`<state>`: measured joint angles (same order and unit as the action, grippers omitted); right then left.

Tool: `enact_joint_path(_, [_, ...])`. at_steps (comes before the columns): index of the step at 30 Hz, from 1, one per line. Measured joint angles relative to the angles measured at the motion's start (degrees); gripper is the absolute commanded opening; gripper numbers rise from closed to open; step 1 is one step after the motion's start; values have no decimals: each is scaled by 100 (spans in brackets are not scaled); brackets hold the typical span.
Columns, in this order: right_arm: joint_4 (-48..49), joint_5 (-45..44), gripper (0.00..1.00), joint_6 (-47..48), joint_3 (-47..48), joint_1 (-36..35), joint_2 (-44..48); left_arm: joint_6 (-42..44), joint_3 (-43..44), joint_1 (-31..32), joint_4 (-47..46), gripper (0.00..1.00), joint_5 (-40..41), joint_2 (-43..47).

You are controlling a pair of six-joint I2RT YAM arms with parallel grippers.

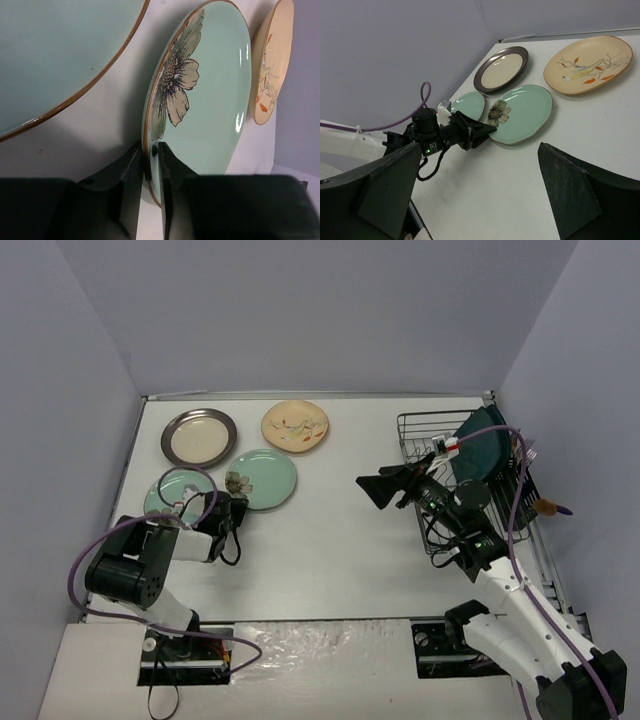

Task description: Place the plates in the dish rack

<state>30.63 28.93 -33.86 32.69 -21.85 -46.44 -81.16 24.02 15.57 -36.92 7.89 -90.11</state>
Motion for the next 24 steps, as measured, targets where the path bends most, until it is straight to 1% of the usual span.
enact_joint_path(2, [0,-2,100,5,-45,0,-3,-59,-35,0,-64,0,1,-10])
enact_joint_path(6, [-2,-2,100,23,-112,0,-57,-96,-67,11,-79,0,-11,48])
enact_joint_path(9, [-2,0,100,25,-118,0,-164,-44,-153,44,80,0,-31,313])
enact_joint_path(13, [-4,-3,100,12,-118,-2,-425,231,-262,175,668,0,-35,1174])
enact_joint_path(18, [-45,-14,100,-139,-103,-118,-950,814,-318,329,1540,0,-137,2223])
enact_joint_path(24, [21,7,100,-317,67,-432,-1726,1183,-381,351,2090,0,-507,3430])
